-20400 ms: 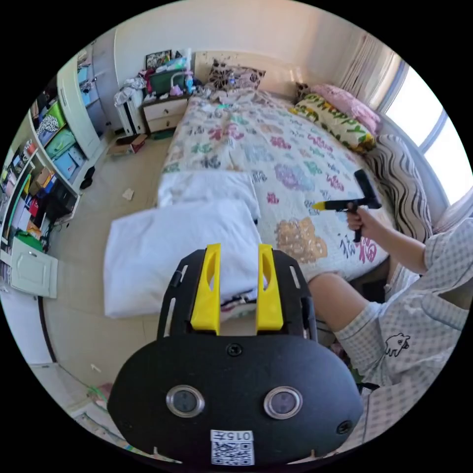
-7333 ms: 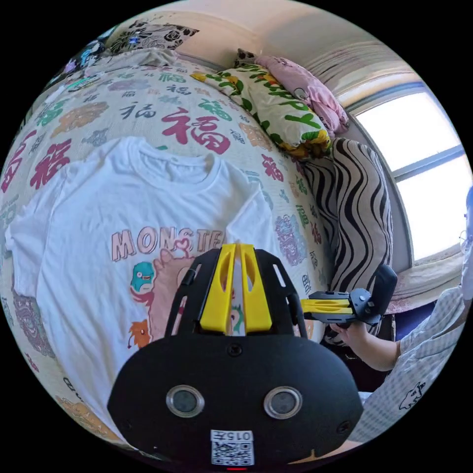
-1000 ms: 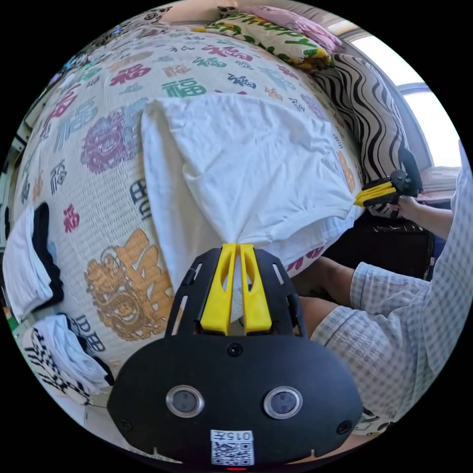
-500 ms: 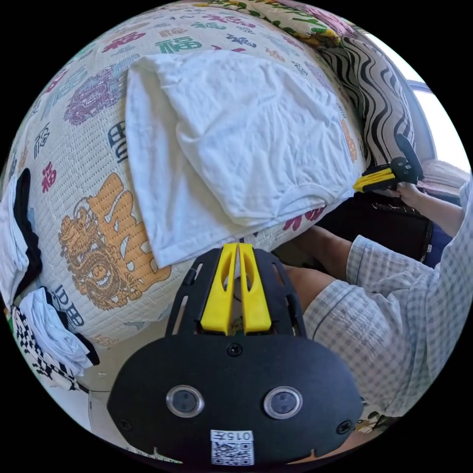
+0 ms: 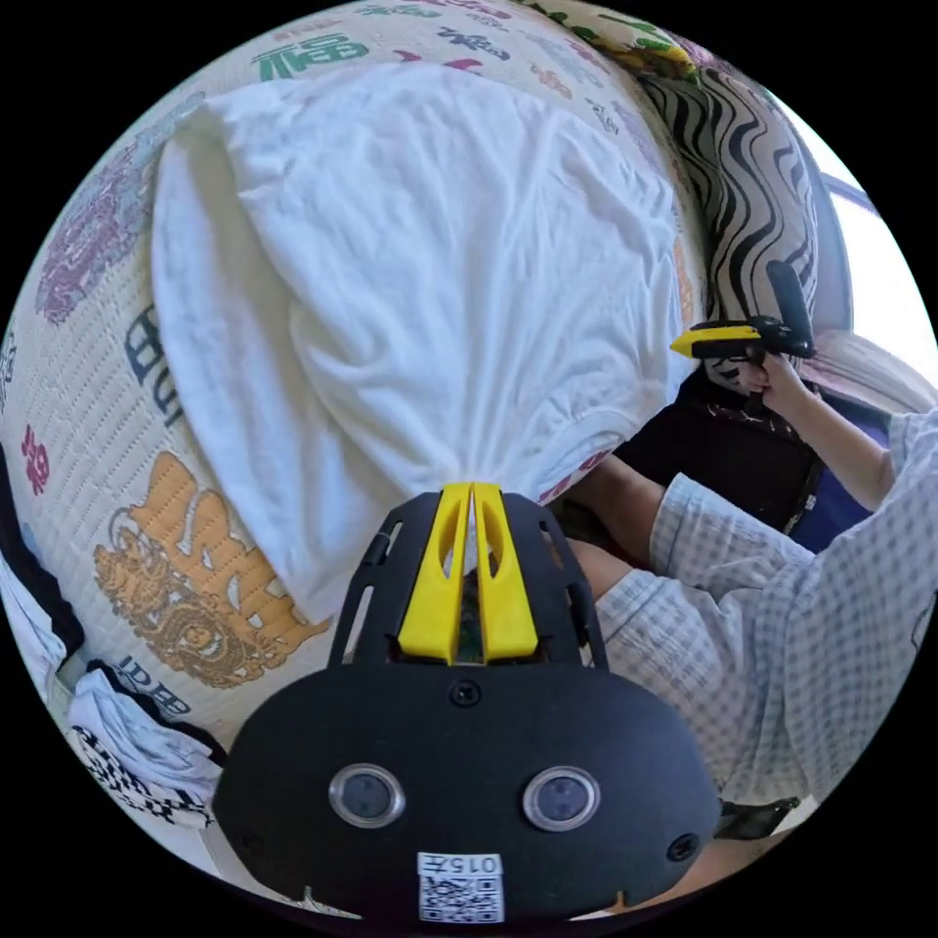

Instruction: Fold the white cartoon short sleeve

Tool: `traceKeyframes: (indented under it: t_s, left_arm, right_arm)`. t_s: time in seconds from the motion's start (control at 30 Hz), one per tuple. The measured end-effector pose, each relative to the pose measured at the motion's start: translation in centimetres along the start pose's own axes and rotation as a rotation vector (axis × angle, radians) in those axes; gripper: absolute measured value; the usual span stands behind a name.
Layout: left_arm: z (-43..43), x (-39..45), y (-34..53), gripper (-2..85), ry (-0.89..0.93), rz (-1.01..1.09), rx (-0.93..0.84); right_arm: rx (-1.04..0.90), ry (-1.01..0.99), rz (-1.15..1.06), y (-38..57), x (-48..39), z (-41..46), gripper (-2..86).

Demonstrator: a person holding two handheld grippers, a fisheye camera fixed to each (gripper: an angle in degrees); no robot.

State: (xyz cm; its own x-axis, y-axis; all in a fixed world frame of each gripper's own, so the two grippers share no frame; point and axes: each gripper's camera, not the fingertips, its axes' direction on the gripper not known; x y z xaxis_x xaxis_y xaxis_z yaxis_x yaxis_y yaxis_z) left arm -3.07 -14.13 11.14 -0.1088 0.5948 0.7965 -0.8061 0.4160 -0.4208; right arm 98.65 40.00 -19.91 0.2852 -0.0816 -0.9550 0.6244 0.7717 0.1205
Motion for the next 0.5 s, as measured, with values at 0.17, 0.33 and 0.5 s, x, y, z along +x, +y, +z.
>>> traceKeyframes:
  t_s: [0.17,0.33,0.5]
  left_arm:
    - [-10.5,-4.8,0.9,5.9,0.003,-0.108,0.297]
    - [-15.0,-12.1,-0.7,9.8,0.141,-0.339,0.585]
    - [-13.3,-15.2,-3.1,3.2,0.328,-0.393,0.586]
  right_arm:
    - [0.371,-0.125,0.156,0.3,7.0,-7.9,5.7]
    - [0.47,-0.113,0.285,-2.8,11.8,-9.8,10.0]
    - [0.467,-0.248,0.314,-5.1,13.4,-8.7,2.6]
